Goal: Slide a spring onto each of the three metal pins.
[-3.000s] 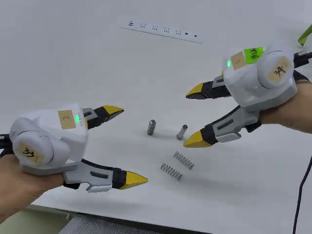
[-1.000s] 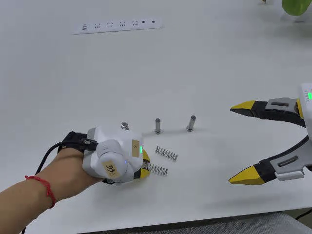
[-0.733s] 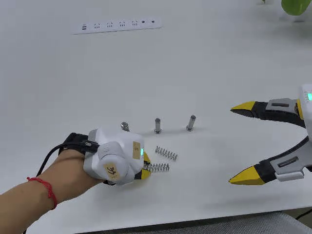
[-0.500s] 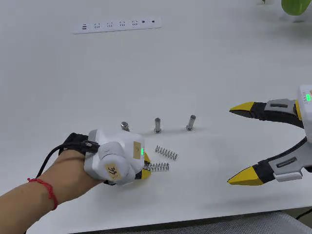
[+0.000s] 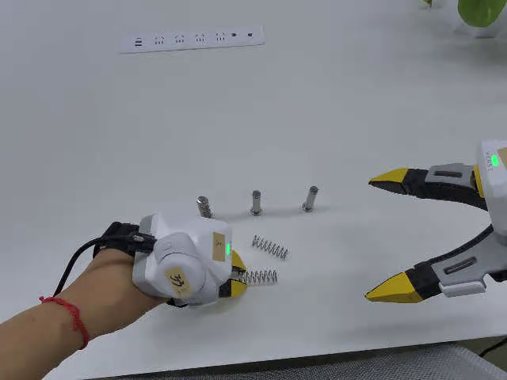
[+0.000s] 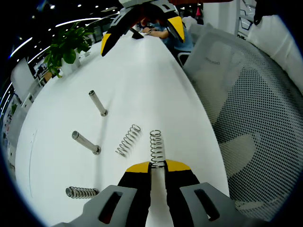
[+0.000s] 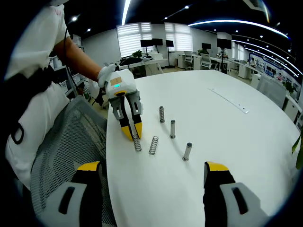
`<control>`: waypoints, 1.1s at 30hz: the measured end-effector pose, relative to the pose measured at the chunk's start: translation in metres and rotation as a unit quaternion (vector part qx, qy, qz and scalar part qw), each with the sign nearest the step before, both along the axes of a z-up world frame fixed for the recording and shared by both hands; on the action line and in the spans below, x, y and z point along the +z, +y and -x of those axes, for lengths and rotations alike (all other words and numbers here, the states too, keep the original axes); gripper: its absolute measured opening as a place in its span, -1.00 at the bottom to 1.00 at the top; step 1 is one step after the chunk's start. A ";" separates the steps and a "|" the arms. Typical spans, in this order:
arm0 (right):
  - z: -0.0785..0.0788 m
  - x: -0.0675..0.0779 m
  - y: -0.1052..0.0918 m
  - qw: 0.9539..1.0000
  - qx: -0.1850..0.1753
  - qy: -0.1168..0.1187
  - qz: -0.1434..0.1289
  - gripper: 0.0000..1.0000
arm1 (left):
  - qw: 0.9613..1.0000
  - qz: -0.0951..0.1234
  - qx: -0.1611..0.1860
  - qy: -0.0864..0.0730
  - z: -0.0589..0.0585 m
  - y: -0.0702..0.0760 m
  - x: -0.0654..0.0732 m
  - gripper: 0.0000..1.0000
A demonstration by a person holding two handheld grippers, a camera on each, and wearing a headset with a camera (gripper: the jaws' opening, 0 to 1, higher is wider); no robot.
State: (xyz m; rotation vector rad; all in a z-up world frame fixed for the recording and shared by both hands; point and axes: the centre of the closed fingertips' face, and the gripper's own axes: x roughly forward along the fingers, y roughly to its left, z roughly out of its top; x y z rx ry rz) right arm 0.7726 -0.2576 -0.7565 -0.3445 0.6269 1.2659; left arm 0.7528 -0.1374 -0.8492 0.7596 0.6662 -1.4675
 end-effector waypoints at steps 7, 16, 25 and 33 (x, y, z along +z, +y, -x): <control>0.002 0.005 0.003 1.000 0.003 -0.001 -0.001 0.78 | 0.998 0.050 0.031 0.005 0.002 -0.005 0.027 -0.79; 0.004 0.019 0.019 1.000 0.007 0.003 -0.020 0.70 | 0.989 0.122 0.087 0.013 -0.002 -0.006 0.066 -0.79; 0.002 0.046 0.047 0.997 -0.009 0.015 -0.081 0.57 | 0.973 0.193 0.129 0.009 -0.011 -0.015 0.106 -0.79; -0.009 0.076 0.065 0.985 -0.056 0.039 -0.157 0.23 | 0.956 0.244 0.160 0.016 -0.018 -0.023 0.131 -0.79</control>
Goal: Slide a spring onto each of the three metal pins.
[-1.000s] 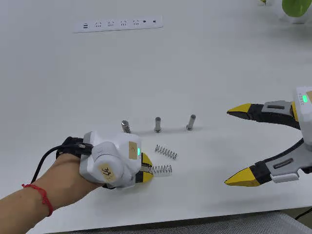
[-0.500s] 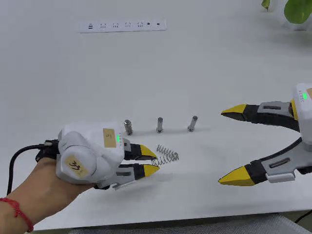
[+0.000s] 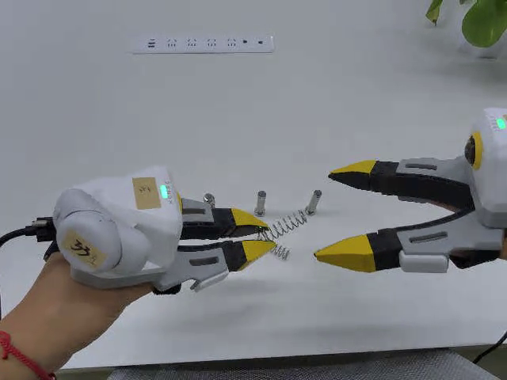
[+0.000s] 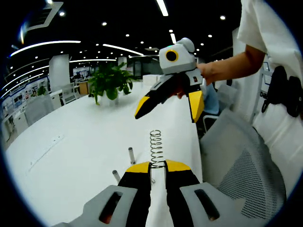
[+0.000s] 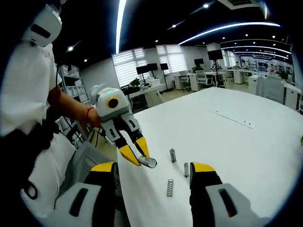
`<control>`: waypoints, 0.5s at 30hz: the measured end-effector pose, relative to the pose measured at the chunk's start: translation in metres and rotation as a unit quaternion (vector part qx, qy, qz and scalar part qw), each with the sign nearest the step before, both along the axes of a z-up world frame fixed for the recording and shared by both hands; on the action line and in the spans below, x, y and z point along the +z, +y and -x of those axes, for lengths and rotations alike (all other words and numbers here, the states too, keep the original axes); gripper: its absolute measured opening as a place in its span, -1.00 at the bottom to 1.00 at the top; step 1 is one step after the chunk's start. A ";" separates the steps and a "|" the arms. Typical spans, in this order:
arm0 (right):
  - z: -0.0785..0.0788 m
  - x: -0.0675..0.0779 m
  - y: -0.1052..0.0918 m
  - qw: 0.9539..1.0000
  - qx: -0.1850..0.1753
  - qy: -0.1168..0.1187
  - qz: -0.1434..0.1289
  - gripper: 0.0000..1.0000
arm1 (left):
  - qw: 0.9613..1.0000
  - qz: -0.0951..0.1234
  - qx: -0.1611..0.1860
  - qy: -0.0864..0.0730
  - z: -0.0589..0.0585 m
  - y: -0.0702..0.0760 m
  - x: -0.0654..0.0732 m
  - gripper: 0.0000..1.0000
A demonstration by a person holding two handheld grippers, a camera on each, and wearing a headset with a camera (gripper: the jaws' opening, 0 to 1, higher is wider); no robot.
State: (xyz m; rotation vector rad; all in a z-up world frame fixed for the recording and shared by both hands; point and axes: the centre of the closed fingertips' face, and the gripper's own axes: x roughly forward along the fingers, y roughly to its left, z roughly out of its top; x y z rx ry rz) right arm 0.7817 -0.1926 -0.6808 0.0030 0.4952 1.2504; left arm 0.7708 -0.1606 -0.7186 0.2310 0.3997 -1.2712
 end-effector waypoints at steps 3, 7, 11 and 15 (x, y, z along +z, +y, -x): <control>-0.005 0.011 0.005 0.999 -0.020 0.014 -0.033 0.05 | 1.000 0.021 0.013 0.003 -0.004 -0.003 0.011 -0.79; -0.012 0.026 0.012 0.995 -0.048 0.034 -0.083 -0.20 | 0.998 0.052 0.030 0.004 -0.010 -0.006 0.027 -0.79; -0.015 0.029 0.014 0.993 -0.057 0.038 -0.095 -0.30 | 0.997 0.068 0.036 0.002 -0.011 -0.010 0.037 -0.79; -0.018 0.033 0.016 0.989 -0.069 0.057 -0.121 -0.38 | 0.995 0.092 0.045 0.005 -0.013 -0.013 0.048 -0.79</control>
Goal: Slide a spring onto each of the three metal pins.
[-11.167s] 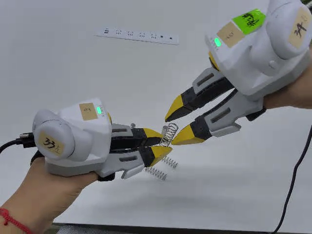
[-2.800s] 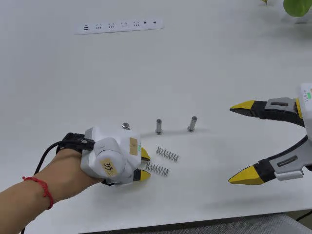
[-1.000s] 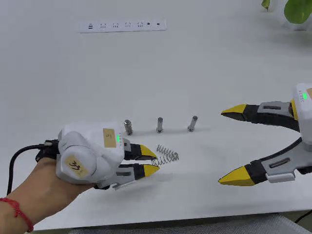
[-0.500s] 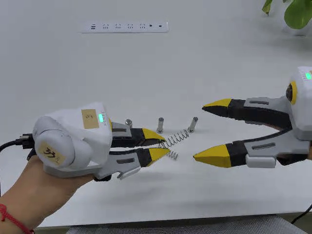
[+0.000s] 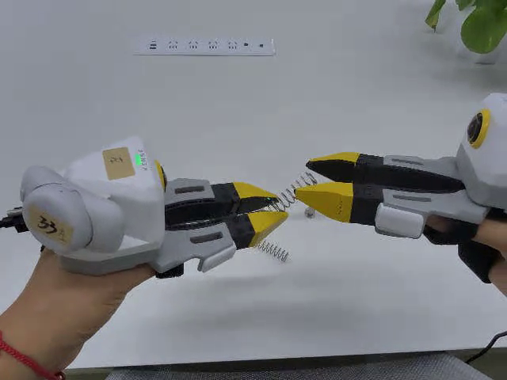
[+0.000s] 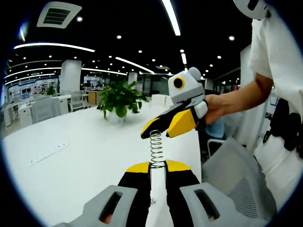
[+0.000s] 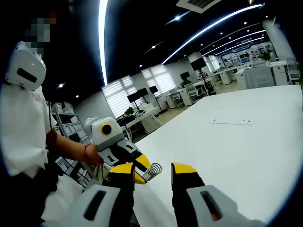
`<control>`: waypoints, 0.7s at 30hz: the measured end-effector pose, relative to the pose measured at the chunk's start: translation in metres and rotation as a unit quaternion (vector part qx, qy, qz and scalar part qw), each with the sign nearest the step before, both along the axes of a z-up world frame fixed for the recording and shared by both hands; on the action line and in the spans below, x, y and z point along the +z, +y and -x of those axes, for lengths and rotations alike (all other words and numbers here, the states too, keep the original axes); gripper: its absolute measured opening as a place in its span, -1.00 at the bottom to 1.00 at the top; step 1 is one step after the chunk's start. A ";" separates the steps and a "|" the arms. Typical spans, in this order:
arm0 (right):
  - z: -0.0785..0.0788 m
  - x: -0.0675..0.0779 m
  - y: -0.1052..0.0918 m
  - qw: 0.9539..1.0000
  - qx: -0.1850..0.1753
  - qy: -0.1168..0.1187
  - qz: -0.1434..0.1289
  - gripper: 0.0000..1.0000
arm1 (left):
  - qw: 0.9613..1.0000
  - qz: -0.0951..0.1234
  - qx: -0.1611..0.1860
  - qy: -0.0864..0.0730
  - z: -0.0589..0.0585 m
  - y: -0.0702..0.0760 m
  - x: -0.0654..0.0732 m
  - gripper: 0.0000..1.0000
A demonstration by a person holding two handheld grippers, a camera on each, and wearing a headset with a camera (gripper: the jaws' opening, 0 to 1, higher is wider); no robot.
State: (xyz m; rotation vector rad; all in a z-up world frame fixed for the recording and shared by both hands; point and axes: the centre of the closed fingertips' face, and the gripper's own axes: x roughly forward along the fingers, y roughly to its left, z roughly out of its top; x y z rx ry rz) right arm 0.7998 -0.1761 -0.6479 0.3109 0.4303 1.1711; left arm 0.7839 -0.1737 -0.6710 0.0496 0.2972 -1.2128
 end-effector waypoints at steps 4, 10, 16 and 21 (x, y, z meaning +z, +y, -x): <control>-0.001 0.005 0.001 1.000 -0.005 0.015 -0.023 -0.48 | 1.000 0.014 0.003 0.001 -0.002 -0.001 0.005 -0.79; -0.002 0.008 0.001 0.999 -0.006 0.018 -0.028 -0.61 | 1.000 0.022 0.003 0.001 -0.003 -0.003 0.009 -0.79; -0.002 0.009 -0.001 0.999 -0.009 0.016 -0.028 -0.74 | 1.000 0.025 0.000 0.001 -0.002 -0.006 0.011 -0.79; -0.002 0.009 -0.001 1.000 -0.006 0.009 -0.018 -0.75 | 1.000 0.025 -0.001 0.005 -0.002 -0.006 0.010 -0.79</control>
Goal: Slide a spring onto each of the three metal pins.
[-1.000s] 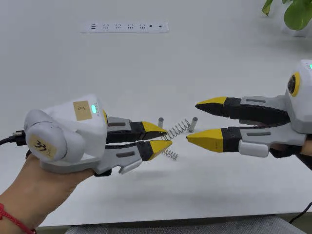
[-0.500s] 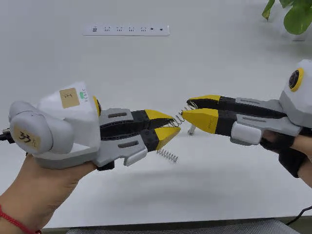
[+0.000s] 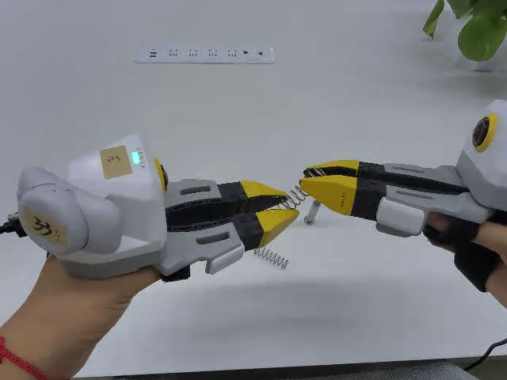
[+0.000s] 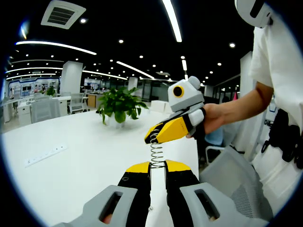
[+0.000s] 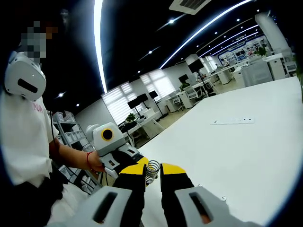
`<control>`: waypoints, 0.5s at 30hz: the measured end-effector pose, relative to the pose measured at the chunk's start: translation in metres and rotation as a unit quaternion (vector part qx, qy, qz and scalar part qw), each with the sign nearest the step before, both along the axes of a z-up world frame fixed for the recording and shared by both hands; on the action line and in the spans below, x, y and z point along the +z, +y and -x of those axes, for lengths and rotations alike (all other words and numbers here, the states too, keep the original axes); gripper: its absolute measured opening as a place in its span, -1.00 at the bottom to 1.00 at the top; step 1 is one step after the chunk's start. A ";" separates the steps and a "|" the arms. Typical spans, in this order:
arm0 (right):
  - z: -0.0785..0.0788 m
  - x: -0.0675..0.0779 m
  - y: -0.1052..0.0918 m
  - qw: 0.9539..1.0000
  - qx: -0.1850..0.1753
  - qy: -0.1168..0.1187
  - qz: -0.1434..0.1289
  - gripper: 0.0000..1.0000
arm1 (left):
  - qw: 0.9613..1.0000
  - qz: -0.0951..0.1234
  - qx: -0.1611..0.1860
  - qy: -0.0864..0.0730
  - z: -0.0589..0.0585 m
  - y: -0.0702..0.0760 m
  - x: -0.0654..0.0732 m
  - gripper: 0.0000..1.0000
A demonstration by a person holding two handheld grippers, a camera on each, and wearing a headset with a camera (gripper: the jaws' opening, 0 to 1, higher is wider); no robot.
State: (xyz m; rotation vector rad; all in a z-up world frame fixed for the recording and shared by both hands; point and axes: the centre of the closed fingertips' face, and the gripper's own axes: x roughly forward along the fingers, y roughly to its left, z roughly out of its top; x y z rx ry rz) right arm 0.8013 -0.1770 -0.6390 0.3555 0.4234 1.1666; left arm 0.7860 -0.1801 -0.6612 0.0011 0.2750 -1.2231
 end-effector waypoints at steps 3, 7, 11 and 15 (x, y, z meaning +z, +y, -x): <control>0.002 0.001 0.002 1.000 0.006 -0.007 0.009 -0.76 | 1.000 -0.002 -0.002 0.000 0.000 0.000 -0.001 -0.78; 0.004 0.002 0.005 1.000 0.016 -0.016 0.021 -0.77 | 1.000 -0.005 -0.003 0.000 0.000 0.000 -0.003 -0.78; 0.007 0.002 0.009 0.998 0.030 -0.032 0.043 -0.77 | 1.000 -0.010 -0.005 0.003 0.002 -0.001 -0.006 -0.78; 0.010 0.001 0.012 0.996 0.041 -0.045 0.059 -0.77 | 1.000 -0.017 -0.007 0.003 0.003 -0.001 -0.009 -0.77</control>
